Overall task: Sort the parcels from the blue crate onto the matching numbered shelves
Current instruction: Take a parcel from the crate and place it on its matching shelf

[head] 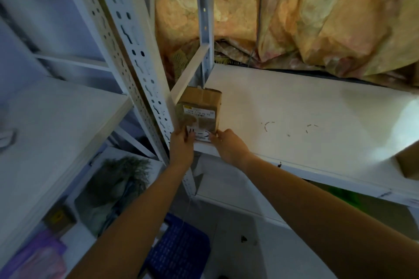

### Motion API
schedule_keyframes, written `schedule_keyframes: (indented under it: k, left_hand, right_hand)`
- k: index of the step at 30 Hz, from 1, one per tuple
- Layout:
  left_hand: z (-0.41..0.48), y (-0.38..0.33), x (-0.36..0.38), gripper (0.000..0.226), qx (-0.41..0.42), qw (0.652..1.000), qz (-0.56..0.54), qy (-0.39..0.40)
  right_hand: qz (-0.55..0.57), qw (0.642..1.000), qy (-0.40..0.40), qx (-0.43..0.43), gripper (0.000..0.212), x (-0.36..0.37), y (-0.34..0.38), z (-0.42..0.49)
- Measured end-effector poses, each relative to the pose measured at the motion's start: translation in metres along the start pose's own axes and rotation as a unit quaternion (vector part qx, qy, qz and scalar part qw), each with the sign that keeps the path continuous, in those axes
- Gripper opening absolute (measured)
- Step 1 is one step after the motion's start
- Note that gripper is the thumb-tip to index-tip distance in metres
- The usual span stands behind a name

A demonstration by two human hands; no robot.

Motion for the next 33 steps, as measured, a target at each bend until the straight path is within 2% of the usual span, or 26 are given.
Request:
schedule_keyframes:
  k: [5,9,11,15,18,21,23,27,29,33]
  left_hand:
    - [0.0,0.012,-0.001,0.026,-0.048,0.999,0.006,0.009]
    - [-0.003,0.013,-0.002,0.03,-0.063,0.998,-0.014,0.006]
    - [-0.004,0.015,-0.003,0.032,-0.069,0.998,0.003,-0.002]
    - [-0.006,0.028,-0.015,0.038,-0.096,0.995,0.013,-0.04]
    - [-0.015,0.053,-0.03,0.037,-0.145,0.987,0.031,-0.059]
    - [-0.035,0.082,-0.038,0.034,-0.192,0.972,0.129,-0.033]
    - [-0.055,0.098,-0.043,0.044,-0.214,0.953,0.216,-0.015]
    - [-0.096,0.115,-0.059,0.065,-0.2,0.885,0.419,-0.006]
    - [-0.12,0.113,-0.074,0.068,-0.196,0.867,0.458,-0.02]
    - [-0.167,0.081,-0.116,0.071,-0.184,0.85,0.484,-0.1]
  right_hand:
    - [-0.021,0.999,0.021,-0.026,0.045,0.0,0.012,-0.003]
    - [-0.038,0.999,0.034,-0.001,0.038,-0.006,0.001,-0.013]
    - [-0.043,0.999,0.013,-0.002,0.041,-0.016,-0.005,-0.02]
    - [-0.127,0.986,-0.09,-0.063,0.036,-0.053,-0.013,-0.036]
    - [-0.206,0.964,-0.11,-0.125,0.033,-0.065,-0.013,-0.05]
    - [-0.273,0.943,-0.067,-0.176,0.031,-0.055,-0.012,-0.061]
    - [-0.304,0.93,-0.023,-0.207,0.031,-0.044,-0.01,-0.067]
    - [-0.332,0.899,0.037,-0.282,0.034,-0.025,0.012,-0.084]
    - [-0.315,0.896,0.064,-0.307,0.037,-0.017,0.026,-0.096]
    - [-0.264,0.891,0.117,-0.349,0.059,-0.015,0.069,-0.125]
Point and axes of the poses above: each hand's wrist, its own z-axis towards the middle knuckle, its own x-axis out of the palm, y = z × x, the point moved 10 cm from there along z, towards the middle knuckle, and after that the axes turned 12 degrees about -x, right-handed, at the moved point
